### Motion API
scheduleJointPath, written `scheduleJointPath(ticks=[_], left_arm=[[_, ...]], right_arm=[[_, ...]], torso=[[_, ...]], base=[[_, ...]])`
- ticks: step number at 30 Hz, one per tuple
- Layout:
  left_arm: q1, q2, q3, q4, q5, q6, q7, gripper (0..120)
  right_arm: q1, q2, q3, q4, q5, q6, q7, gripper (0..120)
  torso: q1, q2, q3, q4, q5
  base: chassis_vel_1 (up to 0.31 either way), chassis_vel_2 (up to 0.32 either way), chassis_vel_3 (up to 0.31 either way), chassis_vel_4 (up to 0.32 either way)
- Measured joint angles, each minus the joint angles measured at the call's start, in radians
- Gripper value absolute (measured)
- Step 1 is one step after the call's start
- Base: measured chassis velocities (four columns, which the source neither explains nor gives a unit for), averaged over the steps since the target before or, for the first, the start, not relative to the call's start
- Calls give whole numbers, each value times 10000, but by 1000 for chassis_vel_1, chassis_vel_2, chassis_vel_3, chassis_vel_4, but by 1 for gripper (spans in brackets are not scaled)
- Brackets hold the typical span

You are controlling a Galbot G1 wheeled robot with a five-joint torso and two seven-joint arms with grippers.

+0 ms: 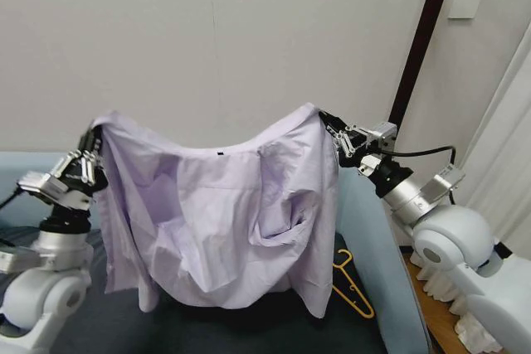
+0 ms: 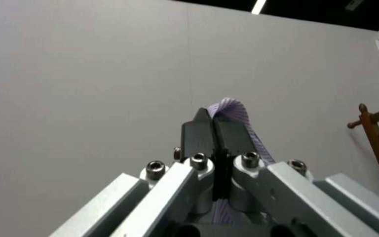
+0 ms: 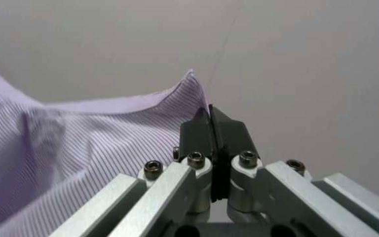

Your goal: Pick up the clothes from the sofa and hang them on the clothes hanger.

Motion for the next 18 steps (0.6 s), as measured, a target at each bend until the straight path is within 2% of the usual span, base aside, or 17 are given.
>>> scheduleJointPath(ticks=[4,5,6,9,10,11,13,15,16,18], left_arm=[[315,108,-724,-641,-89,420,-244,0],[595,-28,-869,-819,161,528,-324,0],[595,-28,-869,-819,161,528,-324,0],[1243,-871,-647,-818,1539,665,-598,0],[1427,-1244,-460,-714,2033,670,-705,0],[1427,-1244,-460,-714,2033,670,-705,0],[1765,-2383,-86,-361,3283,695,-837,0],[1902,-3344,196,79,4321,519,-841,0],[1902,-3344,196,79,4321,519,-841,0],[1923,-3995,407,380,4890,346,-796,0]], right_arm=[[157,-348,113,639,-1098,-1553,422,0],[-69,-345,166,1087,-1259,-2473,946,0],[-69,-345,166,1087,-1259,-2473,946,0],[-973,93,84,1565,-1455,-3527,2039,0],[-1256,281,-5,1559,-1672,-3577,2205,0],[-1256,281,-5,1559,-1672,-3577,2205,0],[-2100,801,-344,1291,-2125,-3386,2586,0],[-2812,1303,-696,880,-2160,-2673,2809,0],[-2812,1303,-696,880,-2160,-2673,2809,0],[-3276,1713,-1021,434,-1927,-1663,2690,0]], torso=[[0,0,0,3,1],[-1,1,-1,2,1],[-1,1,-1,2,1],[-1,1,-2,0,0],[-1,0,-2,0,0],[-1,0,-2,0,0],[0,0,-1,3,-2],[-1,-1,0,2,1],[-1,-1,0,2,1],[-2,-2,0,0,1]], base=[[0,0,0,0],[0,0,0,0],[0,0,0,0],[0,0,0,0],[0,0,0,0],[0,0,0,0],[0,0,0,0],[0,0,0,0],[0,0,0,0],[0,0,0,0]])
